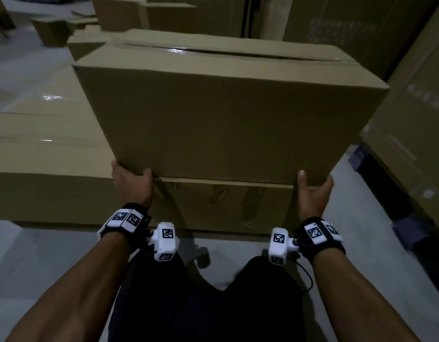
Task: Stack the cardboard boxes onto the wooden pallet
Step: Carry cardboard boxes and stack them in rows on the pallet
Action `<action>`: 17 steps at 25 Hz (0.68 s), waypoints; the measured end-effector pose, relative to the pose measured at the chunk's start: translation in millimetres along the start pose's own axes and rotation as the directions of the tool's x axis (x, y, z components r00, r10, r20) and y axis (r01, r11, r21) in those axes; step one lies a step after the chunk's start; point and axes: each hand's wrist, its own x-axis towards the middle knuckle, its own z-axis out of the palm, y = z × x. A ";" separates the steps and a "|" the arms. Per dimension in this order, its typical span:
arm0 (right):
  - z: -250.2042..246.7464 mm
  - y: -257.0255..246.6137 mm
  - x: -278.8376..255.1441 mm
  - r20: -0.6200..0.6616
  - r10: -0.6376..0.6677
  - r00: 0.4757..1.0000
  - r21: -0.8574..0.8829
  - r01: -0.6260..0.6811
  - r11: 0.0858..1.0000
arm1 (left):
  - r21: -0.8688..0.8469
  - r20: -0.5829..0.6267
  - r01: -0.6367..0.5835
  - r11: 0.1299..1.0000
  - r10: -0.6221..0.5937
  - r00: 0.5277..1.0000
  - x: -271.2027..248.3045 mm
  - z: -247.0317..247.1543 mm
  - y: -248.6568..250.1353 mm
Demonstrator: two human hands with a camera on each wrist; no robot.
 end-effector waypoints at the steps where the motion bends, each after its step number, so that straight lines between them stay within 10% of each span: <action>1: -1.3 -0.2 -0.9 -0.001 -0.009 1.000 0.010 0.009 1.000 | -0.007 0.011 -0.004 1.000 0.004 1.000 -0.6 -1.0 -0.1; 17: -5.9 15.0 -0.9 0.034 -0.029 0.999 -0.083 0.031 0.996 | 0.148 0.050 -0.104 0.984 0.098 0.994 -9.5 -4.8 -13.9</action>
